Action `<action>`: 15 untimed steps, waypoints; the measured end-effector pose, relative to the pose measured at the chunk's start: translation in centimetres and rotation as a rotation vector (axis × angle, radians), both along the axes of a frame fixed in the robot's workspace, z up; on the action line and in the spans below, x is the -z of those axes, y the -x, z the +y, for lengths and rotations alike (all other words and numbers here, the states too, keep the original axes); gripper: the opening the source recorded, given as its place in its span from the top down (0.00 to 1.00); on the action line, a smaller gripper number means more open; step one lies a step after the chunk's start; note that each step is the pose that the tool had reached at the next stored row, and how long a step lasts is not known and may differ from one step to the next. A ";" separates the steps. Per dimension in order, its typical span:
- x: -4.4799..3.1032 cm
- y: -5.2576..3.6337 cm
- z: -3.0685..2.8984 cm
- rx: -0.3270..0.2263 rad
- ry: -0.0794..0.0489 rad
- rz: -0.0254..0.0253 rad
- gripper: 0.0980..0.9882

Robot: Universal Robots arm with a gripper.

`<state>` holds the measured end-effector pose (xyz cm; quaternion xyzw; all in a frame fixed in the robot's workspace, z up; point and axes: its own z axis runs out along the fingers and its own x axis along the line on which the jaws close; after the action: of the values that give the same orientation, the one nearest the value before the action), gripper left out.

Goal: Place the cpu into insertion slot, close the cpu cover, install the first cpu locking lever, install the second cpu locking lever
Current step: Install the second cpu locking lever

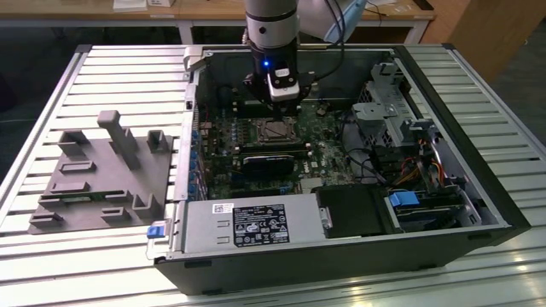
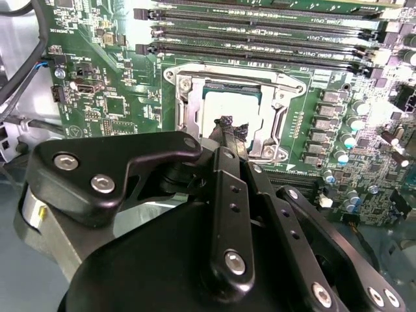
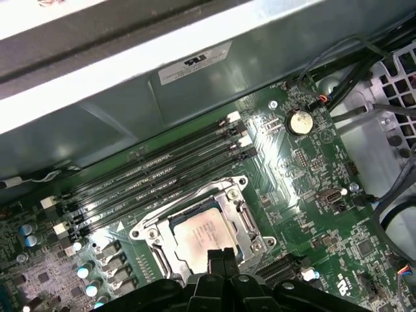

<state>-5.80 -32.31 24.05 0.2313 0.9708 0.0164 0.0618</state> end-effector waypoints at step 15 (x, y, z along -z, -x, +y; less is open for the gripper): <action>-0.03 0.00 -1.41 0.000 0.002 0.0000 1.00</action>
<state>-5.80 -33.72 24.08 0.2313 0.9708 0.0152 0.0620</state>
